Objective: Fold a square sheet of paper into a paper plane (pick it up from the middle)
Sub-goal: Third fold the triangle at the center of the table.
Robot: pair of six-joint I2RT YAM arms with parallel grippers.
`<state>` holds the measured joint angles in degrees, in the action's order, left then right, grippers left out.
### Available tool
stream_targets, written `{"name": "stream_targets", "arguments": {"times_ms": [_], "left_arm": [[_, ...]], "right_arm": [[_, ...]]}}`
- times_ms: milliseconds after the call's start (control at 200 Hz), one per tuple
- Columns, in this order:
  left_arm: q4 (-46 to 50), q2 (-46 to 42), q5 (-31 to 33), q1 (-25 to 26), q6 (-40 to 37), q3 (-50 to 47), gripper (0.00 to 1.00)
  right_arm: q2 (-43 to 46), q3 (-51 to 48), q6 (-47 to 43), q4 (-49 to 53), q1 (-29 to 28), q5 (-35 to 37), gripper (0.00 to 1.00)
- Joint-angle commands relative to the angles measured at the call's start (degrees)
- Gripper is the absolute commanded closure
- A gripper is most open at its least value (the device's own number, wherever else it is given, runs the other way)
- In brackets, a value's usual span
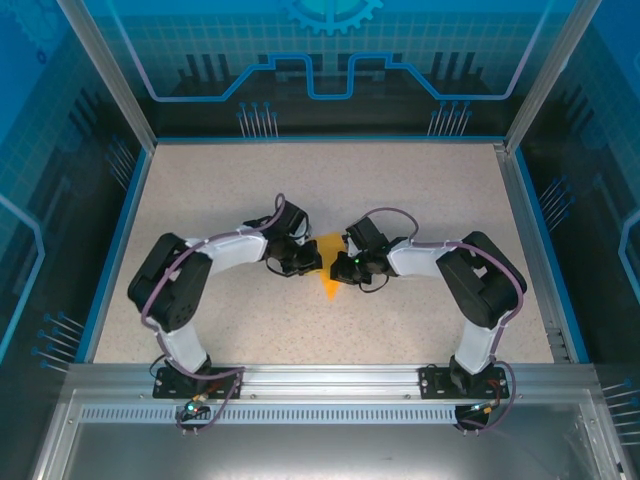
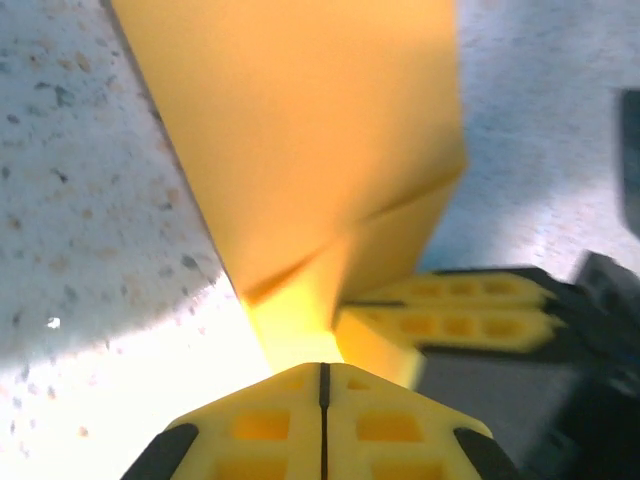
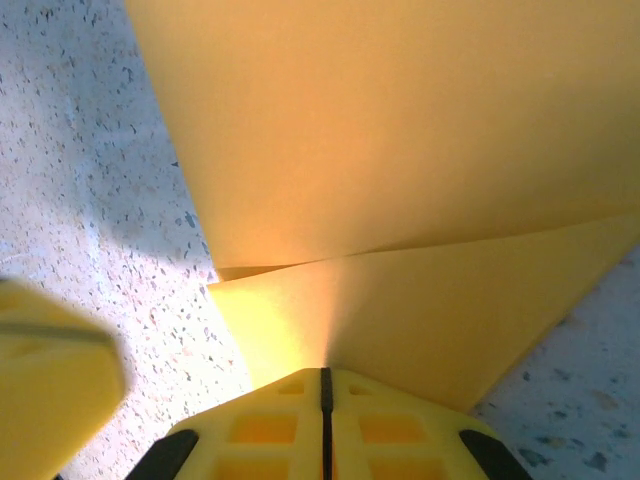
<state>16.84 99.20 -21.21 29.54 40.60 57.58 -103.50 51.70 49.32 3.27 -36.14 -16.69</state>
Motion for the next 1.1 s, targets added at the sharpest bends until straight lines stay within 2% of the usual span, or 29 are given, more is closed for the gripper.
{"name": "stream_targets", "arguments": {"times_ms": [0,200,455,835,1095], "left_arm": [[-0.54,-4.23,-1.03,1.62,3.16,-3.97,0.92],[-7.22,-5.38,-3.98,4.93,8.85,-10.33,0.93],[-16.23,-1.76,-6.38,7.36,13.58,-12.25,0.97],[-16.77,2.99,-5.49,7.68,13.46,-12.05,0.98],[-12.83,3.57,-3.35,7.68,11.84,-12.23,0.99]], "right_arm": [[-0.57,-0.99,0.95,-0.07,0.86,1.12,0.92],[-0.47,-0.73,1.78,0.08,0.81,1.00,0.92],[0.04,-0.94,1.94,-0.33,0.90,0.72,0.94],[1.70,-0.99,1.58,-1.71,1.06,-0.83,0.95],[5.04,-6.54,-3.55,-5.12,1.05,-3.53,0.95]]}}
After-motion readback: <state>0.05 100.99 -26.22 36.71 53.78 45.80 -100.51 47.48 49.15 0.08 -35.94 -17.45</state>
